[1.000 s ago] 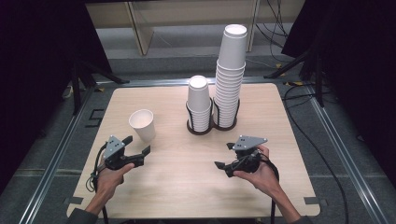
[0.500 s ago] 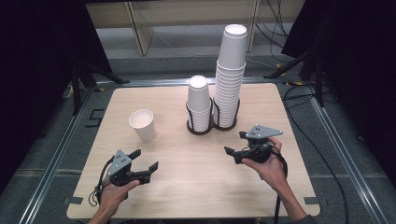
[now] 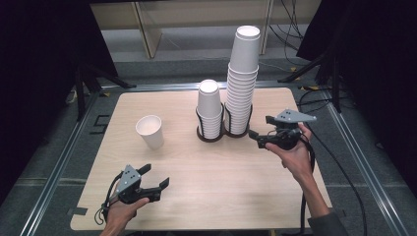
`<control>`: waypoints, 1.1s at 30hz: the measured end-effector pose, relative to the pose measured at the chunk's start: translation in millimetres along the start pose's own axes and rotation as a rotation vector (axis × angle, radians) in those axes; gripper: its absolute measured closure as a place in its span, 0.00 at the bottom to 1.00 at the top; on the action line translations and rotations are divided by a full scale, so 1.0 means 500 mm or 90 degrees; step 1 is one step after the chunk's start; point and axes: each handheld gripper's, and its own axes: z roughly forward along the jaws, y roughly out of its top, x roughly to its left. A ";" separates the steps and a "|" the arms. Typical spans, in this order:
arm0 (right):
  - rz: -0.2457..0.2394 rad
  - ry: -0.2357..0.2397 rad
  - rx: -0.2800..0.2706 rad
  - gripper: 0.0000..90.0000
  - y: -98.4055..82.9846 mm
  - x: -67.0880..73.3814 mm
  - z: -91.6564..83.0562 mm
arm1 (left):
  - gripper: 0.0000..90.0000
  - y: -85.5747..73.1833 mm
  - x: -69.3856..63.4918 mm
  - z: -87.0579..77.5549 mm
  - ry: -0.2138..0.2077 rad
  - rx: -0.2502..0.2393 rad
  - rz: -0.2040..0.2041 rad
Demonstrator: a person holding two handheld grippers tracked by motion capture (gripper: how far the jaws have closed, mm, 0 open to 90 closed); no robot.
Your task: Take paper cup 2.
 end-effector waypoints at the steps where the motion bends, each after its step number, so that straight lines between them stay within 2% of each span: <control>1: 0.003 -0.004 -0.005 0.17 0.010 -0.003 0.001 | 0.16 -0.001 0.001 0.002 -0.003 -0.005 -0.001; 5: 0.003 0.004 -0.035 0.17 0.052 -0.022 0.008 | 0.16 0.000 0.003 0.001 0.002 0.008 0.006; 8: -0.006 -0.013 -0.044 0.17 0.083 -0.034 0.007 | 0.16 -0.002 0.004 0.001 0.000 0.007 0.006; 9: -0.007 -0.011 -0.049 0.17 0.093 -0.039 0.007 | 0.16 -0.002 0.004 0.002 0.001 0.008 0.007; 10: 0.008 -0.002 -0.051 0.17 0.104 -0.040 0.008 | 0.16 -0.003 0.006 0.004 -0.002 0.001 0.005; 11: -0.001 -0.016 -0.056 0.17 0.114 -0.045 0.007 | 0.16 -0.004 0.007 0.005 -0.006 0.001 0.006; 12: -0.006 -0.017 -0.057 0.17 0.124 -0.050 0.008 | 0.16 -0.004 0.008 0.005 -0.005 0.000 0.005; 13: 0.003 -0.014 -0.056 0.17 0.134 -0.051 0.009 | 0.16 -0.005 0.007 0.006 -0.004 -0.004 0.001; 18: -0.004 -0.022 -0.076 0.17 0.182 -0.065 0.014 | 0.16 -0.003 0.006 0.004 -0.001 0.011 0.008; 19: 0.007 -0.019 -0.076 0.17 0.190 -0.066 0.016 | 0.16 -0.004 0.006 0.006 -0.007 0.002 0.005; 21: 0.018 -0.015 -0.081 0.17 0.205 -0.070 0.017 | 0.16 -0.004 0.006 0.005 -0.004 0.008 0.006; 23: 0.019 -0.014 -0.094 0.17 0.220 -0.073 0.018 | 0.16 -0.004 0.007 0.004 -0.002 0.011 0.006; 25: 0.007 -0.021 -0.094 0.17 0.235 -0.076 0.021 | 0.16 -0.005 0.007 0.006 -0.002 0.011 0.004; 28: 0.004 -0.022 -0.095 0.17 0.254 -0.078 0.027 | 0.16 -0.007 0.008 0.008 -0.009 0.009 0.005; 29: 0.014 -0.017 -0.093 0.17 0.260 -0.077 0.032 | 0.16 -0.007 0.008 0.008 -0.010 0.010 0.006; 31: 0.010 -0.024 -0.097 0.17 0.272 -0.080 0.039 | 0.16 -0.007 0.007 0.009 -0.011 0.008 0.007; 32: 0.022 -0.020 -0.092 0.17 0.277 -0.080 0.042 | 0.16 -0.007 0.007 0.009 -0.011 0.008 0.007; 33: 0.016 -0.025 -0.097 0.17 0.282 -0.083 0.047 | 0.16 -0.007 0.007 0.009 -0.012 0.008 0.008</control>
